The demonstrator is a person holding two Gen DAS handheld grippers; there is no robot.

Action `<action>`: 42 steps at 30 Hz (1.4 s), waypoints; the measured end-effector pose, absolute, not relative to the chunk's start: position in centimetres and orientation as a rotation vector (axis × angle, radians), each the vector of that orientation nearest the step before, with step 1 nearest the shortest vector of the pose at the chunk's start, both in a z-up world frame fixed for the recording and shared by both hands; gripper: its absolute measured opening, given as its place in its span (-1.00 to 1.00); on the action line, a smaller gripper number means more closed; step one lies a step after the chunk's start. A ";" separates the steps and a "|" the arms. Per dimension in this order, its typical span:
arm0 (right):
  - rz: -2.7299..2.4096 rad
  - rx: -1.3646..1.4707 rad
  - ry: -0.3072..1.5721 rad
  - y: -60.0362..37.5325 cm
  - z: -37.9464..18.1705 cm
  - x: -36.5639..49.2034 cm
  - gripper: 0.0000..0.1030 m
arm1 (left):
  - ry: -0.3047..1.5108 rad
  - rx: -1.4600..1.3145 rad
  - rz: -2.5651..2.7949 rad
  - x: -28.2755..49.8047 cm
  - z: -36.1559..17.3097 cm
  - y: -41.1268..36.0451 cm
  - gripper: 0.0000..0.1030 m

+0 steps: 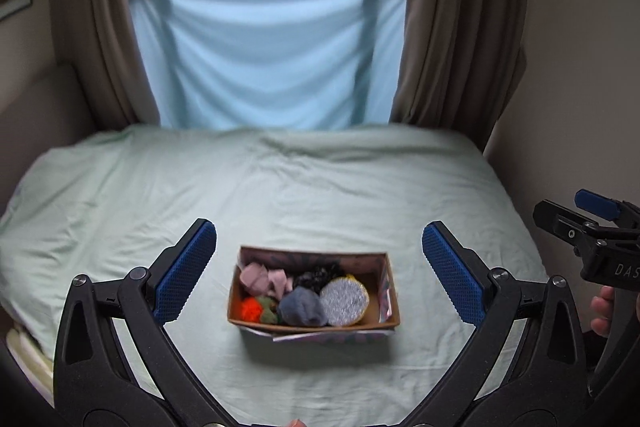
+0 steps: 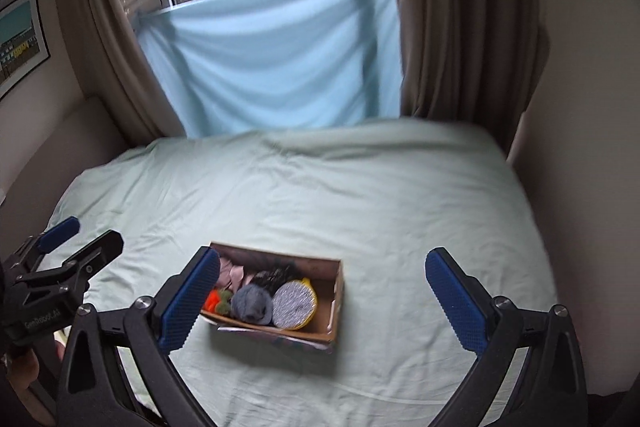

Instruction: Organize soft objects

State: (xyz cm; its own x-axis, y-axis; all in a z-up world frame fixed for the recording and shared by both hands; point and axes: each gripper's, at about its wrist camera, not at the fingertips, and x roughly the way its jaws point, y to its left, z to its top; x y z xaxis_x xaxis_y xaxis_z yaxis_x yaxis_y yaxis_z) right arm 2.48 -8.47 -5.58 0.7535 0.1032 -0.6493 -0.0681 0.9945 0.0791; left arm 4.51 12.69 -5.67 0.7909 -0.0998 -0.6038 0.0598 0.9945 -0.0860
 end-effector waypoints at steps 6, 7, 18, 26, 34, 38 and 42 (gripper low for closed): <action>0.031 0.051 0.619 -9.9 -2.4 -1.1 0.99 | 0.523 -0.070 -0.063 0.5 -1.4 11.9 0.99; 0.023 0.050 0.609 -10.0 -2.1 -1.6 0.99 | 0.511 -0.071 -0.065 -0.1 -0.9 11.8 0.99; -0.004 0.016 0.512 -9.8 -0.3 -4.4 0.99 | 0.450 -0.039 -0.059 -2.9 0.2 11.3 0.99; -0.009 0.018 0.508 -9.9 -0.4 -4.4 0.99 | 0.438 -0.033 -0.062 -3.0 0.1 11.1 0.99; -0.016 0.021 0.502 -10.3 -0.2 -4.4 0.99 | 0.433 -0.018 -0.071 -2.8 0.1 10.5 0.99; -0.015 0.030 0.506 -10.5 -0.2 -4.1 0.99 | 0.427 -0.020 -0.083 -2.6 0.2 10.4 0.99; -0.018 0.021 0.504 -10.4 -0.2 -4.1 0.99 | 0.420 -0.015 -0.088 -2.6 0.2 10.2 0.99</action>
State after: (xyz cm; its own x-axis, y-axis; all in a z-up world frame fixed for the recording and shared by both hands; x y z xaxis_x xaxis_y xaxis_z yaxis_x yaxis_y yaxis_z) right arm -4.09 -10.35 -0.19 0.8755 -0.0121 -0.4831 0.0224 0.9996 0.0155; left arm -2.57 10.19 0.19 0.9091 -0.0888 -0.4070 0.0825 0.9960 -0.0330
